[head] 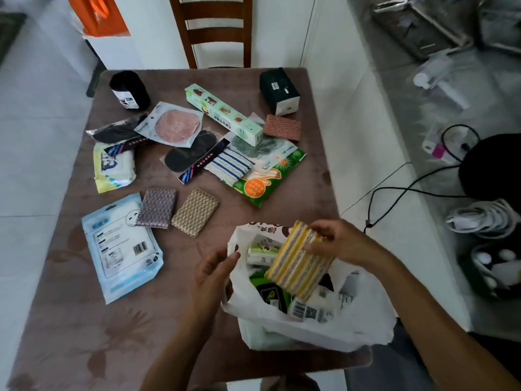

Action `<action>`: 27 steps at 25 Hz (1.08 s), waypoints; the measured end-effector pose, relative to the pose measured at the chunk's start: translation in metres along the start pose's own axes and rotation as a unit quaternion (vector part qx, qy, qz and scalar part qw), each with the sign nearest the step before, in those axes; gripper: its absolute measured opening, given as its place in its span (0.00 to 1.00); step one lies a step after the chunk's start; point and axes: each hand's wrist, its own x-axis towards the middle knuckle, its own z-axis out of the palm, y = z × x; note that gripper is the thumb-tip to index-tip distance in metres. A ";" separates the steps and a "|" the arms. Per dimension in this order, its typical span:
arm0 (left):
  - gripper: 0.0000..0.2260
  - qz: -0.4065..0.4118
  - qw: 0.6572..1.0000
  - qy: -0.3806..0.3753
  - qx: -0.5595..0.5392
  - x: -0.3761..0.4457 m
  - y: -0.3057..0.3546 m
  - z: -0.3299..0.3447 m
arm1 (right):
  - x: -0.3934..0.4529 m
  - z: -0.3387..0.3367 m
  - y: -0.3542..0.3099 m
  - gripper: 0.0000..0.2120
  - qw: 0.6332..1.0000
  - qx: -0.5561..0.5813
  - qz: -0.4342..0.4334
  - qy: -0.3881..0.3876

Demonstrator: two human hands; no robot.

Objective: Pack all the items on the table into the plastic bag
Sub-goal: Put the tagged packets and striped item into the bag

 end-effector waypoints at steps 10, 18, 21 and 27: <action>0.07 0.126 0.991 0.051 -0.019 0.002 0.046 -0.012 | -0.015 0.012 0.048 0.12 0.959 -0.158 0.048 0.232; 0.09 0.091 0.988 0.101 0.071 -0.021 0.054 -0.053 | -0.016 0.024 -0.027 0.20 0.925 -0.272 0.015 0.267; 0.12 0.041 0.995 0.087 0.016 -0.020 0.035 -0.066 | -0.021 0.067 -0.079 0.18 0.922 -0.236 -0.185 0.247; 0.14 -0.081 0.960 0.249 0.099 0.057 -0.035 -0.161 | 0.011 0.161 -0.128 0.18 0.942 -0.218 -0.242 0.082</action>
